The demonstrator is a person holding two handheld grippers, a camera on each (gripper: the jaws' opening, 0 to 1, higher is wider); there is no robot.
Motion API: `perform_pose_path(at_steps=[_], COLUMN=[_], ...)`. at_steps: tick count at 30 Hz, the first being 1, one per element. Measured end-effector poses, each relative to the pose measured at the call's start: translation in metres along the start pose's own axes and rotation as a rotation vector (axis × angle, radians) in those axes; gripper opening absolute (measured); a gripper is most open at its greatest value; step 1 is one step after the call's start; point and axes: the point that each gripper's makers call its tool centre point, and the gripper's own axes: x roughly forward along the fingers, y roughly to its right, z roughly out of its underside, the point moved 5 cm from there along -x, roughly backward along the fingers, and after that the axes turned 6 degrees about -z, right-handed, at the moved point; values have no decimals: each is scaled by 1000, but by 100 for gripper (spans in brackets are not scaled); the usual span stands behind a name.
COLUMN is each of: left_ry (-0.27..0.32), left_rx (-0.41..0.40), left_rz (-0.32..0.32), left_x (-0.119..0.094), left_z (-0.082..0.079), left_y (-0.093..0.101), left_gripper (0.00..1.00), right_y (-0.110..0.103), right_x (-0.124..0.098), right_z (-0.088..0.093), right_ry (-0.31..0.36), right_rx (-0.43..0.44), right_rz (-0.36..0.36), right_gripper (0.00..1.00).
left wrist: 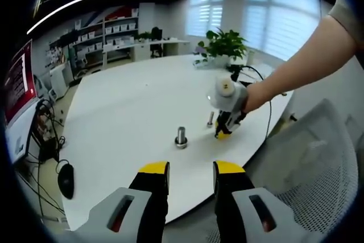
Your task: Place the washer onto the threaded stud by aligning its center hole with the stud, sliding it down to the base, and recovering from edge contact or off-axis alignment until the washer reaches the visible bottom stop.
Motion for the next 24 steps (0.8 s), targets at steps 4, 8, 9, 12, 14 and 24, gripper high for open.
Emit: perform_pose_path(at_steps=[4,8,9,12,14,24], left_ry=[-3,-2,-3,-2,-2,-1], left_rx=[1,2,1,0,-1,-2], left_rz=[-1,-4,-4,-9,-10,-13], left_x=[0,0,0,0,0,0], left_z=[0,0,0,0,0,0], left_y=[0,0,0,-1,-1,-2], left_gripper=[29,29,29,29,29,29], right_y=[-1,-3,-3,-2,-3,-2], right_x=[1,2,2,1,1,1], right_z=[-3,-6,-6,-5,-4,5], right_ry=[-60,-113,-119,-116,-111,30], right_rx=[-5,-12,-2,15,16,43], right_rz=[10,36,39,39,42,77], right_gripper=[15,15,15,15,15,14])
